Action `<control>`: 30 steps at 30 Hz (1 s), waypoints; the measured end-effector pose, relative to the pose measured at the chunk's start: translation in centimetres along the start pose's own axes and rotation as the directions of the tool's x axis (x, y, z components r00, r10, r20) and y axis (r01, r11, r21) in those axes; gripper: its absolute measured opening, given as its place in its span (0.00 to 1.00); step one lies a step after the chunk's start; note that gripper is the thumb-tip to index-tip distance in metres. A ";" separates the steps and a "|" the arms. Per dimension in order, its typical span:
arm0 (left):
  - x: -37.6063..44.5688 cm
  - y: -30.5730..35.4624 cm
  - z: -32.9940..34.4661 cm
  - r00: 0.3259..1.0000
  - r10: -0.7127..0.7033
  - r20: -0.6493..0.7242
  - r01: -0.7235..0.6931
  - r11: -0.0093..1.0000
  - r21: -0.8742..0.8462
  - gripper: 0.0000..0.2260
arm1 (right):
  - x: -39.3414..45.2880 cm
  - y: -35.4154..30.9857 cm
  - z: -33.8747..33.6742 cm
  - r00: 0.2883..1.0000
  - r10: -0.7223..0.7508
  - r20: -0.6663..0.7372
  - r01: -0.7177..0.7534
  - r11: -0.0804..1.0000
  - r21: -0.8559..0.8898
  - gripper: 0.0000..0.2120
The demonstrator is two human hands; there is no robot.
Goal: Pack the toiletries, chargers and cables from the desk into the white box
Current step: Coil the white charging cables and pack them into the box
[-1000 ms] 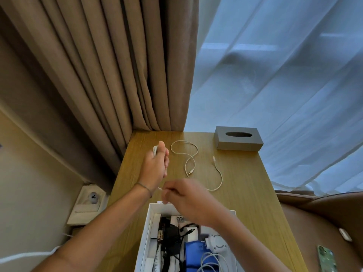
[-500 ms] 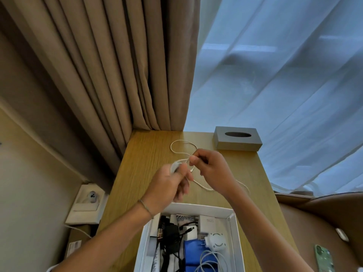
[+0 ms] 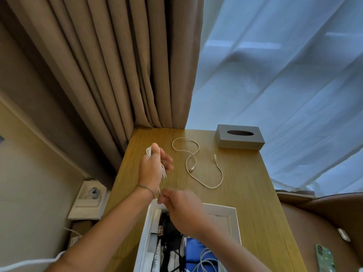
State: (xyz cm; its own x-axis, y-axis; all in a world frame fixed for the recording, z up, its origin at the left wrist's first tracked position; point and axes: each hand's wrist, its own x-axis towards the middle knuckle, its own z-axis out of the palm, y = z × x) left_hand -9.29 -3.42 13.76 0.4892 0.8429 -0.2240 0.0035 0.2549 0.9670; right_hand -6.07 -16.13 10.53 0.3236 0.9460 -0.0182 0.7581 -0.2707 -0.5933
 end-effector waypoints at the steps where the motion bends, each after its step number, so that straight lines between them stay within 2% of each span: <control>1: 0.0 -0.5 -0.2 0.999 0.052 0.002 -0.052 0.992 0.112 0.19 | -0.1 -0.5 -0.7 0.999 -0.021 0.043 0.023 0.999 -0.032 0.10; 4: -0.1 -1.8 -0.8 0.985 0.123 0.125 -0.155 0.942 0.298 0.22 | -0.5 -1.2 -4.1 0.988 -0.056 0.140 0.065 0.996 -0.060 0.11; 7: -1.1 -2.1 -1.5 0.923 0.055 0.382 -0.204 0.910 0.361 0.33 | -0.2 -0.6 -7.7 0.988 -0.048 0.145 0.053 0.998 -0.026 0.10; 10: -2.2 -2.3 -2.4 0.758 -0.122 0.641 -0.190 0.899 0.395 0.39 | 0.5 0.7 -10.0 0.991 -0.053 0.127 0.051 0.999 0.017 0.08; 14: -3.4 -2.2 -2.8 0.521 -0.213 0.826 -0.220 0.902 0.372 0.36 | 1.4 2.7 -10.5 0.996 -0.048 0.071 0.041 0.994 0.102 0.11; 16: -3.9 -2.1 -2.8 0.489 -0.208 0.847 -0.255 0.895 0.367 0.30 | 1.6 3.4 -9.8 0.998 -0.038 0.039 0.031 0.985 0.172 0.11; 17: -4.1 -2.1 -2.9 0.520 -0.189 0.833 -0.242 0.903 0.356 0.27 | 1.6 3.7 -9.3 1.000 -0.027 0.013 0.024 0.977 0.211 0.10; 19: -4.4 -2.3 -3.0 0.664 -0.136 0.736 -0.150 0.939 0.309 0.22 | 1.5 4.2 -7.8 0.997 0.028 -0.076 -0.006 0.960 0.281 0.10; 21: -4.5 -2.7 -2.8 0.826 -0.113 0.552 -0.045 0.963 0.265 0.20 | 1.1 4.6 -6.0 0.974 0.139 -0.179 -0.067 0.932 0.357 0.08; 23: -4.5 -3.4 -2.5 0.918 -0.143 0.371 0.072 0.977 0.199 0.19 | 0.7 4.6 -3.8 0.950 0.218 -0.223 -0.118 0.913 0.390 0.07; 26: -4.7 -4.1 -2.0 0.937 -0.219 0.273 0.239 0.970 -0.042 0.19 | 0.0 3.8 -0.5 0.941 0.221 -0.257 -0.130 0.936 0.328 0.06; 30: -4.8 -4.7 -1.5 0.939 -0.259 0.228 0.313 0.917 -0.249 0.20 | -0.7 2.4 2.0 0.941 0.216 -0.260 -0.117 0.930 0.347 0.07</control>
State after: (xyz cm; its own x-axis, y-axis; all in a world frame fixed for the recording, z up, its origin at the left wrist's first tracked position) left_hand -12.95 -8.00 10.13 0.6571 0.6173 -0.4327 -0.0608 0.6155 0.7858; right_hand -5.59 -17.13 7.49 0.6152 0.7858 0.0639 0.4706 -0.3011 -0.8294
